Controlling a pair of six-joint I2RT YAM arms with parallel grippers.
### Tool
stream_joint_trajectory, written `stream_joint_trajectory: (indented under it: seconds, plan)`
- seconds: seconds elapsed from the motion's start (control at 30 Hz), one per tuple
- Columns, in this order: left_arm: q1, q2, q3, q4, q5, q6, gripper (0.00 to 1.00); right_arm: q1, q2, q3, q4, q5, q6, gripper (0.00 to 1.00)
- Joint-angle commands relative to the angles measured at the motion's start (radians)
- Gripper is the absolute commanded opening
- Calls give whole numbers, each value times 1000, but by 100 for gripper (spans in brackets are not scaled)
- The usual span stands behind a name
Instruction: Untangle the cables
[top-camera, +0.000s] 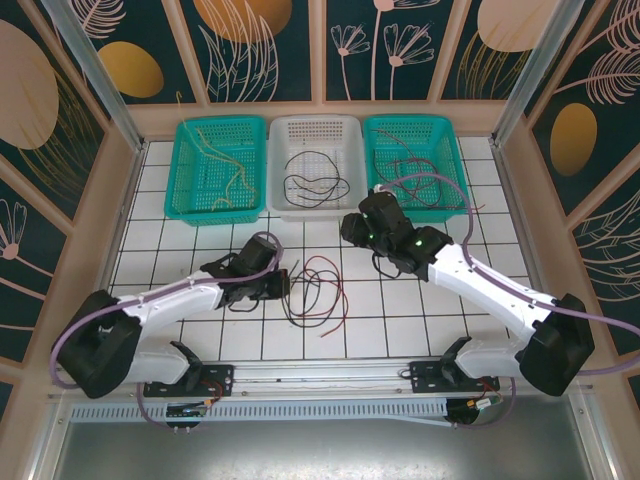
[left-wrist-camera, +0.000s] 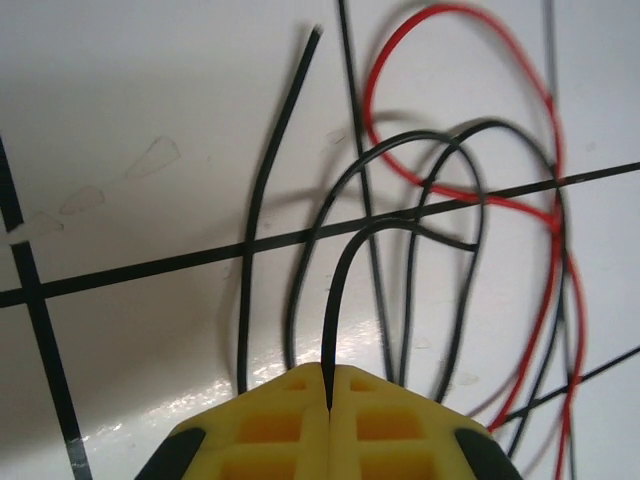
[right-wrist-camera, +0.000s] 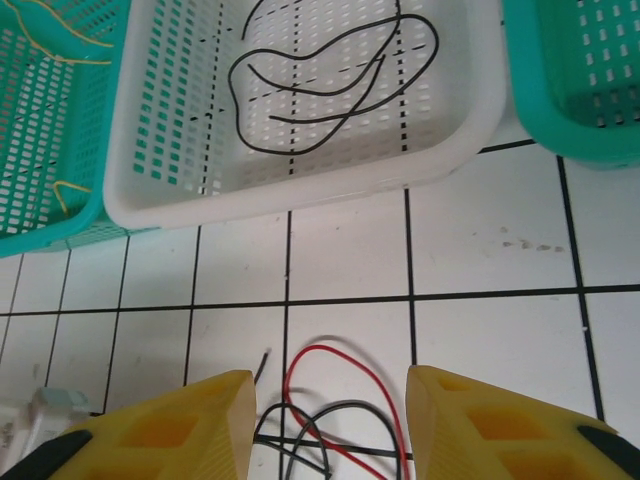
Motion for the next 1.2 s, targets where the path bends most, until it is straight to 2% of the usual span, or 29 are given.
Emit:
stream_joint_trajectory:
  seconds: [0.0,0.13,0.4,0.67,0.73,0.93,1.07,1.17]
  plan:
    - [-4,-103,65,-12,-25,16,0,29,-39,-22,50,5,11,45]
    - [-3,-204,152,-49,-23,72,0,65,-39,-21,86,-24,-22,47]
    - [-2,-252,388,-200,-34,199,0,89,-7,-2,123,-77,-53,52]
    - [-3,-274,536,-140,-48,207,0,112,40,-26,151,-121,-49,52]
    - [-3,-261,564,-120,-82,210,0,122,47,-25,152,-117,-48,52]
    - [-3,-226,654,-82,-336,191,0,135,44,-31,137,-104,-40,51]
    - [0,-187,724,-35,-408,202,0,156,23,-52,150,-104,-36,51]
    - [10,-126,791,-35,-449,212,0,182,14,-44,113,-36,-26,51]
